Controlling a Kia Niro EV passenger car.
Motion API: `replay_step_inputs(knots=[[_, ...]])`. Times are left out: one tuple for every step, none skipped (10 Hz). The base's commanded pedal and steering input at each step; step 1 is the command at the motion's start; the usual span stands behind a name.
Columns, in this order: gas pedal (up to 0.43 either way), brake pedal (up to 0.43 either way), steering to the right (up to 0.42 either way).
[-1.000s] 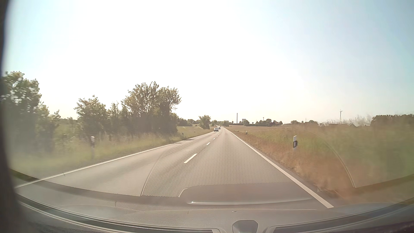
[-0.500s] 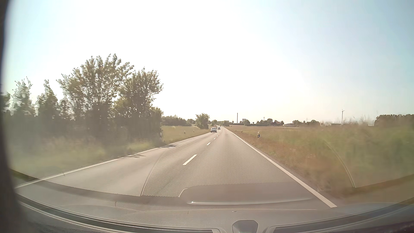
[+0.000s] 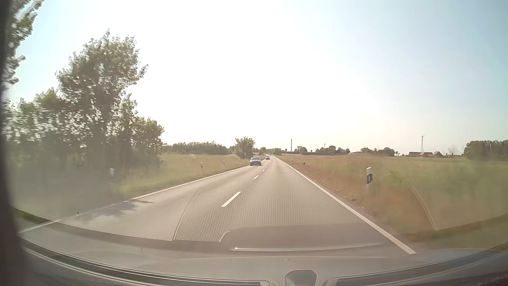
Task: Follow the waypoints while adhering to traffic rules and regulations
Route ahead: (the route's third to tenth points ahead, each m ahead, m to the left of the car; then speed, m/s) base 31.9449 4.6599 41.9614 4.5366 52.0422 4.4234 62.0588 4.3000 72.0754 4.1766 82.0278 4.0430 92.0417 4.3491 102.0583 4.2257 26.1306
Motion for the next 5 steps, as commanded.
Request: replay_step_inputs(knots=[[0.390,0.006,0.004],[0.390,0.006,0.004],[0.390,0.006,0.004],[0.390,0.006,0.004],[0.390,0.006,0.004]])
